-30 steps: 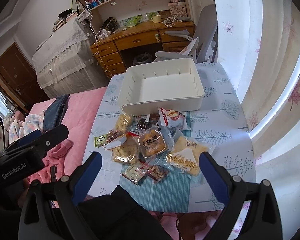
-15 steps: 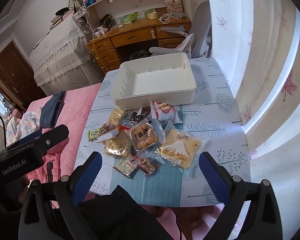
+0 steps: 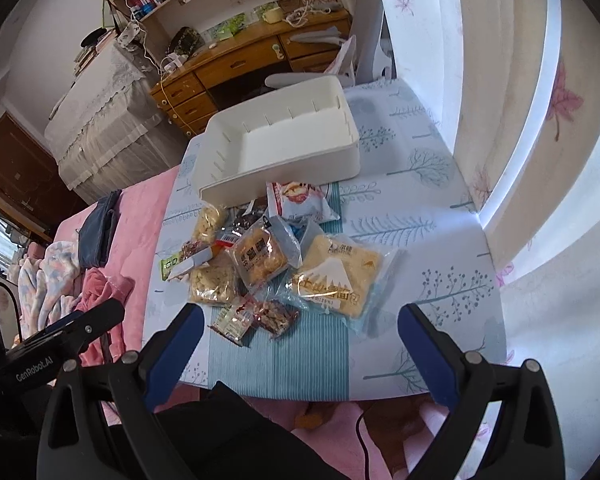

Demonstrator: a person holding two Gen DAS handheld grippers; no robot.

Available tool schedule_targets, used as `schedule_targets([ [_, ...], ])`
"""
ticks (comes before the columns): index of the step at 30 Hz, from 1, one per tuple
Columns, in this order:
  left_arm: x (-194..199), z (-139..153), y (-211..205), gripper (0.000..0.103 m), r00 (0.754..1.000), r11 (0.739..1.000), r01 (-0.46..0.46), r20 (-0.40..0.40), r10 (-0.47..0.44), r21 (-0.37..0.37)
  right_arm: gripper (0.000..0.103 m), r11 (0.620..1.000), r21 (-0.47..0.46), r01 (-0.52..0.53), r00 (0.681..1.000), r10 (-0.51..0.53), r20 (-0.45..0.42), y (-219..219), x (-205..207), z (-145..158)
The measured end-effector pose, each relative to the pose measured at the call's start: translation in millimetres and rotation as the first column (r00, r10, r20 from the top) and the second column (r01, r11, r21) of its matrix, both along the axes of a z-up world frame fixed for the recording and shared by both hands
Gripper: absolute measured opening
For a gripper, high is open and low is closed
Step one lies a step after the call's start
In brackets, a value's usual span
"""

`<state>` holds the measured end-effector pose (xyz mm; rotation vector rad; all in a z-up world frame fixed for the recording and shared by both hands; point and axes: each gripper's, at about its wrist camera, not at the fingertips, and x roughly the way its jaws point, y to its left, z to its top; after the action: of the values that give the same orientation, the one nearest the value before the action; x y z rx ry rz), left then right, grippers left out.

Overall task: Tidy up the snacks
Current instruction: 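Grasp the orange-topped oat bar packet with the left tool while the right tool grasps the white UPO packet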

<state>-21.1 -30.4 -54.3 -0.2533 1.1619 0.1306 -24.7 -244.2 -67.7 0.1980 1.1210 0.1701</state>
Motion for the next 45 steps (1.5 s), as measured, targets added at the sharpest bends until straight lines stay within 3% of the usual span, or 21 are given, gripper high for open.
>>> schedule_targets([
  [5, 1, -15, 10, 0.102, 0.998, 0.999, -0.035, -0.061, 0.034, -0.021, 0.098, 0.998, 0.057, 0.010, 0.996, -0.005, -0.087, -2, 7, -21],
  [12, 12, -31, 26, 0.102, 0.991, 0.999, -0.032, -0.133, 0.032, -0.002, 0.098, 0.977, 0.164, 0.138, 0.965, -0.095, -0.245, -8, 18, -54],
  [20, 26, -53, 57, 0.102, 0.973, 1.000, -0.008, -0.229, 0.013, 0.025, 0.098, 0.930, 0.214, 0.300, 0.885, -0.188, -0.426, 3, 21, -97],
  [27, 60, -59, 89, 0.102, 0.963, 0.996, 0.090, -0.254, -0.086, 0.007, 0.098, 0.868, 0.190, 0.458, 0.789, -0.298, -0.538, 27, 18, -130],
  [34, 111, -57, 97, 0.102, 0.945, 0.970, 0.244, -0.223, -0.238, -0.002, 0.098, 0.851, 0.154, 0.502, 0.772, -0.361, -0.523, 68, 17, -144],
  [41, 159, -85, 87, 0.102, 0.878, 0.909, 0.415, -0.241, -0.413, -0.045, 0.098, 0.840, 0.072, 0.537, 0.756, -0.442, -0.482, 108, 16, -170],
  [45, 176, -110, 82, 0.102, 0.848, 0.889, 0.443, -0.271, -0.457, -0.112, 0.098, 0.846, 0.006, 0.534, 0.768, -0.482, -0.421, 133, 17, -180],
])
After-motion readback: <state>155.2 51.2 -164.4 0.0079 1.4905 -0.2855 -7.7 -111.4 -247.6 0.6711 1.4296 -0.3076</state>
